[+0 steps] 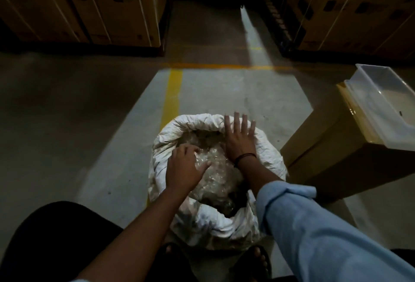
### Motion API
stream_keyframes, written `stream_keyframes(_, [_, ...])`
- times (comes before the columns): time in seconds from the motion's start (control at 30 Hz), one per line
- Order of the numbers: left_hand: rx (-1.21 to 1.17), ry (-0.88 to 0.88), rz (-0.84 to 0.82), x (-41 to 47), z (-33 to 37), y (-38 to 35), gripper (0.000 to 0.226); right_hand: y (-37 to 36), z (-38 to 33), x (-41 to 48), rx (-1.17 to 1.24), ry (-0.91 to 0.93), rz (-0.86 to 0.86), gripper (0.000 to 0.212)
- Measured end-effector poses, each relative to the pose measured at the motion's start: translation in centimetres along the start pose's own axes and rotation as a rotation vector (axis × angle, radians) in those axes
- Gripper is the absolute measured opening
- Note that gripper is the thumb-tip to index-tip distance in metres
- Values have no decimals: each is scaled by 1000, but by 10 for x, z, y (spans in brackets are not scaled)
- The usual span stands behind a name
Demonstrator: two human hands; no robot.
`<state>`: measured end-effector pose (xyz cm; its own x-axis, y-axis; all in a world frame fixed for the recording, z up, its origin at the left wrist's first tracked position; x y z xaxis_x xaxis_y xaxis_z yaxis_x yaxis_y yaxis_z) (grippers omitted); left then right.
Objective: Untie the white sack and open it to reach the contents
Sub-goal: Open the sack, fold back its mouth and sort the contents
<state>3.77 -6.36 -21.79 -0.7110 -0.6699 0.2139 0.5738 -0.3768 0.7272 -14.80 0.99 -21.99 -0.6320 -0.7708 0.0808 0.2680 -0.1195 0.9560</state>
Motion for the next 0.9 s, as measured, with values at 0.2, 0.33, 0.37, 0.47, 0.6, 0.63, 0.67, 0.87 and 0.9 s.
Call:
stream_keyframes(0.2, [48,10,-30,-13,-30,-29,41,-35,30,35,60,-86,-149,87])
stream_keyframes(0.33, [45,20,-36,-11,-30,-40,38,-39,50,48,273,-137,-178,72])
stream_keyframes(0.37, [33,23,-32,-11,-29,-41,38,-38,53,48,353,-150,-180,65])
stream_keyframes(0.47, [31,26,-43,-8,-22,-46,39,-40,54,42,682,-187,-237,57])
stream_keyframes(0.6, [49,7,-52,2,-6,-53,40,-53,81,33,1036,-311,-527,73])
stream_keyframes(0.63, [49,-1,-52,4,-2,-54,40,-55,91,31,1006,-358,-571,80])
stream_keyframes(0.67, [49,-5,-52,7,1,-55,40,-54,100,31,895,-399,-556,85])
stream_keyframes(0.87, [104,46,-98,8,5,-61,42,-4,45,8,119,-182,157,54])
stream_keyframes(0.9, [116,46,-96,5,5,-60,42,-12,30,-4,117,-118,182,61])
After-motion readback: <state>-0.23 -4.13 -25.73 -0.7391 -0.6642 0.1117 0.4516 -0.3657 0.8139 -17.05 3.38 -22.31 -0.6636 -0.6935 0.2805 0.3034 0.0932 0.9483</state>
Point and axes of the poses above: each hand's wrist, its own x-axis towards the middle knuckle, its own y-axis out of the back of the hand, z = x × y, the point moved 8 cm from there along x, towards the middle knuckle, and after that the axes turned 14 degrees about -x, right-handed, at the moved point
